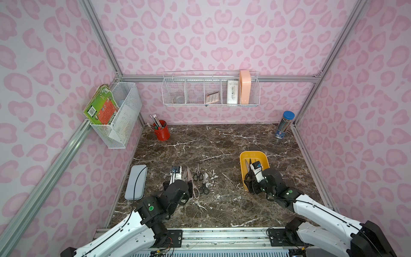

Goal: Put the scissors into the storage box
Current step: Place the scissors in the storage box, then pick up the scissors from the center of the board.

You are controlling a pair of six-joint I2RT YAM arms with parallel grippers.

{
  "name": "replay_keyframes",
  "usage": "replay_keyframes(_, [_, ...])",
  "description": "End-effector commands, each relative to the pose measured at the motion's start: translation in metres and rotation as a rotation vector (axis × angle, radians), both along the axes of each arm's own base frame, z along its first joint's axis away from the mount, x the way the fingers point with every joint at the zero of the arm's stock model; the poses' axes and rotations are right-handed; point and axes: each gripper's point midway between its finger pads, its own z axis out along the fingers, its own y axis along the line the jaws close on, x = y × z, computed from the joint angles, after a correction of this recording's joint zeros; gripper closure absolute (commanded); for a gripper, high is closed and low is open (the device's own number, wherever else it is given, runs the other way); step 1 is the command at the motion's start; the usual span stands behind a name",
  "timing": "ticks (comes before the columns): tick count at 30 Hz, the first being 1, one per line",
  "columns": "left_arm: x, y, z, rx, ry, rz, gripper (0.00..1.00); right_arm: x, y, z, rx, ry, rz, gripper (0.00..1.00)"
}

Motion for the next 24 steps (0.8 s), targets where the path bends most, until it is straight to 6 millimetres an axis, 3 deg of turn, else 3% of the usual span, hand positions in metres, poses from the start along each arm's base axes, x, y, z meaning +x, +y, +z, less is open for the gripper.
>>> replay_keyframes(1, [-0.016, -0.002, -0.024, 0.012, 0.216, 0.057, 0.16, 0.003, 0.018, 0.039, 0.065, -0.228, 0.025, 0.2])
replay_keyframes(5, [-0.008, -0.031, -0.041, 0.045, 0.364, -0.003, 0.18, -0.012, 0.016, 0.033, 0.09, -0.275, 0.044, 0.19])
replay_keyframes(8, [-0.004, -0.044, -0.063, -0.015, 0.521, 0.012, 0.27, -0.019, 0.009, 0.031, 0.129, -0.277, 0.027, 0.19])
replay_keyframes(15, [0.008, -0.057, -0.098, -0.095, 0.624, 0.018, 0.42, -0.034, -0.005, 0.046, 0.224, -0.385, 0.025, 0.2])
replay_keyframes(18, [0.014, -0.058, -0.102, -0.076, 0.639, 0.035, 0.49, -0.038, -0.007, 0.052, 0.263, -0.426, 0.037, 0.23])
replay_keyframes(24, [0.017, -0.05, -0.121, -0.014, 0.685, 0.094, 0.5, -0.038, -0.001, 0.048, 0.243, -0.408, 0.062, 0.24])
